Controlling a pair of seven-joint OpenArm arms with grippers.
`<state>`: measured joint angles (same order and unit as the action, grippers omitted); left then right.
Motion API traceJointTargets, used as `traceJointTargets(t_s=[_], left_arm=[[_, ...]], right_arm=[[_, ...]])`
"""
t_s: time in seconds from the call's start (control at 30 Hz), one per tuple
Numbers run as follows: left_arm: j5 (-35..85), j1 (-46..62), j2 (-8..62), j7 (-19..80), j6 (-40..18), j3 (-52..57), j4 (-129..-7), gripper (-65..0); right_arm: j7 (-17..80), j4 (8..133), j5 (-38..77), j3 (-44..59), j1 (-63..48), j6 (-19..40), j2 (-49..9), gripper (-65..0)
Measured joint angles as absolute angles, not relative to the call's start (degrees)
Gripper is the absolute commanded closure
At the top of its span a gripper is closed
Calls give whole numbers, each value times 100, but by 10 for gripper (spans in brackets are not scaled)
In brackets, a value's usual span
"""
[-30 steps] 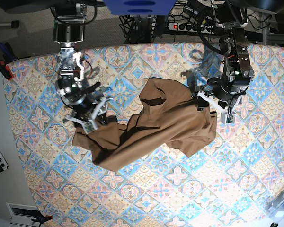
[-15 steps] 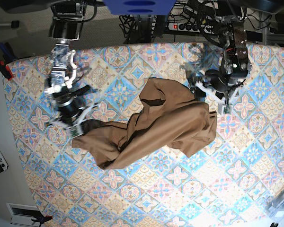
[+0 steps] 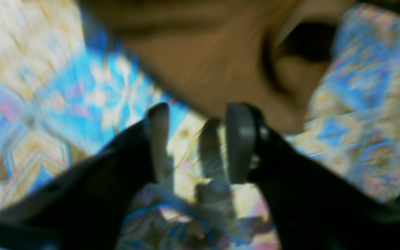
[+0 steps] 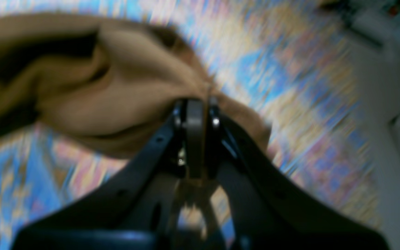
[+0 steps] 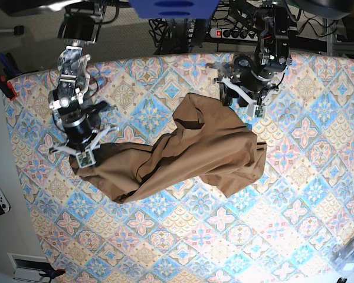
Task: Layout the t-shirt on the table in an organized manner, then fold the t-shirt properly
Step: 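Release and regrasp the t-shirt with the left gripper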
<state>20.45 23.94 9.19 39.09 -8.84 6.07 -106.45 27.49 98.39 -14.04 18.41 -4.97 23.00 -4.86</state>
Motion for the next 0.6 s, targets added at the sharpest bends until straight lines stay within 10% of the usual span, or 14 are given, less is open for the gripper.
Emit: traceJointTargets(t_s=[0.17,0.6], left_arm=[[2058,2248,926,3859,-930,377,-10595,-486],[2075,1133,921,3638,-991,-270,-9253,-365]], right_arm=[[2661,9837,-1398,1839,-399,2272,-484,0],[2687,9848,-1400,1855,-456,2274,-489,0]])
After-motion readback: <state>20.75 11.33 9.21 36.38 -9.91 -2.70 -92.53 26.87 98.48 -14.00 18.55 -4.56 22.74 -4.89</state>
